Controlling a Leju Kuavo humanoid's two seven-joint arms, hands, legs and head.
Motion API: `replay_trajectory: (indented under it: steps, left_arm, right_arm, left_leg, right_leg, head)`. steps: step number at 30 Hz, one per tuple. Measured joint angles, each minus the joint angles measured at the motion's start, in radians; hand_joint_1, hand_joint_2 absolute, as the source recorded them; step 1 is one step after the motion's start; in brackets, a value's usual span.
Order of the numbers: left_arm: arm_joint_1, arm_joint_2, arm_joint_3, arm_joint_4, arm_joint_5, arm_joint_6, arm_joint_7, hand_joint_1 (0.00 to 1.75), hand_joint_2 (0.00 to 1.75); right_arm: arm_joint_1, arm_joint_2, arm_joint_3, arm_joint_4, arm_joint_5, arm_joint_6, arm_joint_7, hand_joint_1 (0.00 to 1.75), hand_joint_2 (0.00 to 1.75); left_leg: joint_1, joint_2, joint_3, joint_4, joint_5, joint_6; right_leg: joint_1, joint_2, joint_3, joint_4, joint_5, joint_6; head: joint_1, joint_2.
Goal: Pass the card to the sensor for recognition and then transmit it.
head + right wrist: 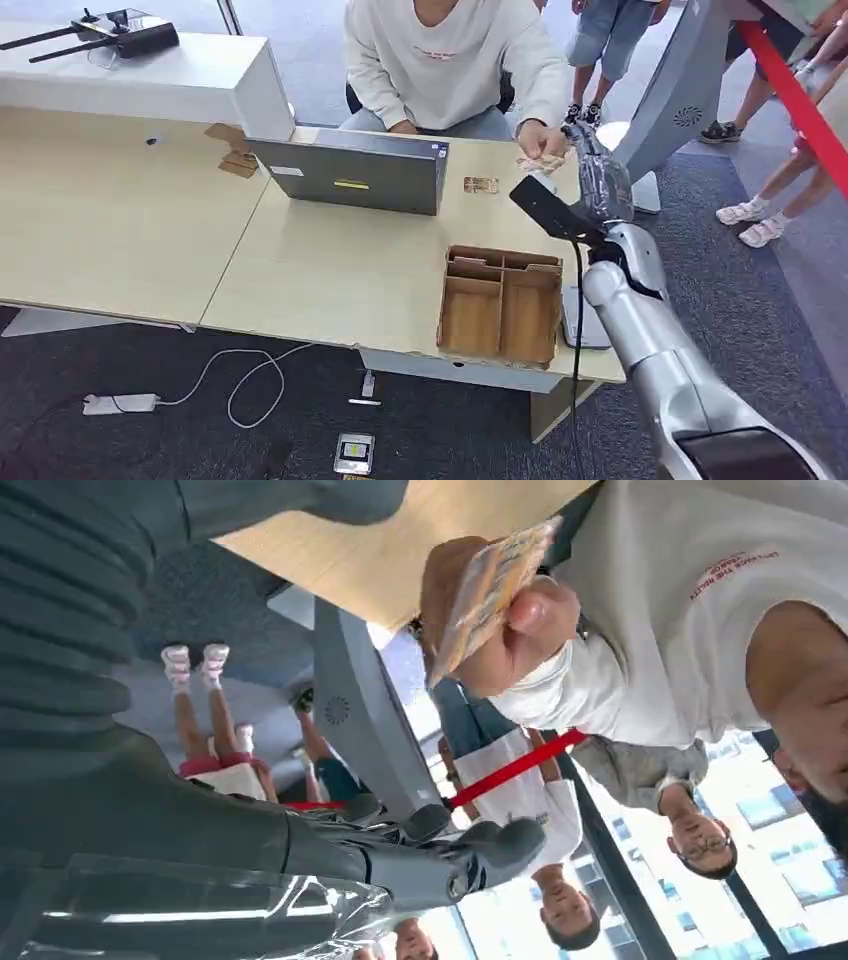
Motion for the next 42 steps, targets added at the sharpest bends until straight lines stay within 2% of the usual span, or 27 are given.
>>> replay_trajectory:
  steps: [6,16,21,25,31,34,37,42]
  left_arm:
    - [0.001,0.0,0.0,0.0,0.0,-0.001,-0.005,0.0,0.0]
    - [0.004,0.0,0.0,0.0,0.0,-0.01,-0.002,0.0,0.0]
    - [0.007,0.0,0.0,0.0,0.01,-0.01,-0.002,0.0,0.0]
    - [0.011,0.0,0.0,0.0,0.033,-0.01,-0.002,0.0,0.0]
    - [0.02,0.0,0.0,0.0,0.071,-0.008,0.002,0.0,0.0]
    - [0.022,-0.002,0.0,0.0,0.105,0.024,0.006,0.0,0.0]
    - [0.018,-0.018,0.0,0.0,0.12,0.068,0.023,0.0,0.0]
    - [0.01,-0.038,0.0,0.0,0.124,0.071,0.026,0.0,0.0]
  right_arm:
    - [-0.001,-0.011,-0.002,0.0,-0.006,-0.025,0.002,0.0,1.75]
    - [-0.015,-0.04,-0.05,-0.018,-0.09,-0.168,-0.062,0.0,1.75]
    - [-0.015,-0.053,-0.089,-0.047,-0.181,-0.164,-0.09,0.0,1.75]
    - [-0.001,-0.071,-0.113,-0.086,-0.253,-0.085,-0.074,0.0,1.75]
    - [0.054,-0.111,-0.127,-0.155,-0.284,0.047,-0.036,0.0,1.75]
    - [0.097,-0.141,-0.132,-0.2,-0.307,0.134,-0.015,0.0,1.75]
    - [0.129,-0.173,-0.139,-0.227,-0.336,0.21,-0.021,0.0,1.75]
    - [0.15,-0.215,-0.146,-0.262,-0.364,0.303,-0.031,0.0,1.75]
  left_leg:
    - [0.0,0.0,0.0,0.0,0.0,0.0]
    - [0.0,0.0,0.0,0.0,0.0,0.0]
    - [0.0,0.0,0.0,0.0,0.0,0.0]
    - [0.0,0.0,0.0,0.0,0.0,0.0]
    - [0.0,0.0,0.0,0.0,0.0,0.0]
    - [0.0,0.0,0.0,0.0,0.0,0.0]
    - [0.0,0.0,0.0,0.0,0.0,0.0]
    - [-0.001,0.0,0.0,0.0,0.0,0.0]
  right_leg:
    - [0.0,0.0,0.0,0.0,0.0,0.0]
    - [0.0,0.0,0.0,0.0,0.0,0.0]
    - [0.0,0.0,0.0,0.0,0.0,0.0]
    - [0.0,0.0,0.0,0.0,0.0,0.0]
    - [0.0,0.0,0.0,-0.001,0.0,0.0]
    - [0.0,0.0,0.0,-0.001,0.0,0.0]
    - [-0.002,0.0,0.0,-0.001,0.0,0.0]
    - [-0.002,0.0,0.0,-0.001,0.0,0.0]
  head:
    - [0.0,0.0]
    - [0.0,0.0]
    - [0.0,0.0]
    - [0.0,0.0]
    - [0.0,0.0]
    - [0.0,0.0]
    - [0.0,0.0]
    - [0.0,0.0]
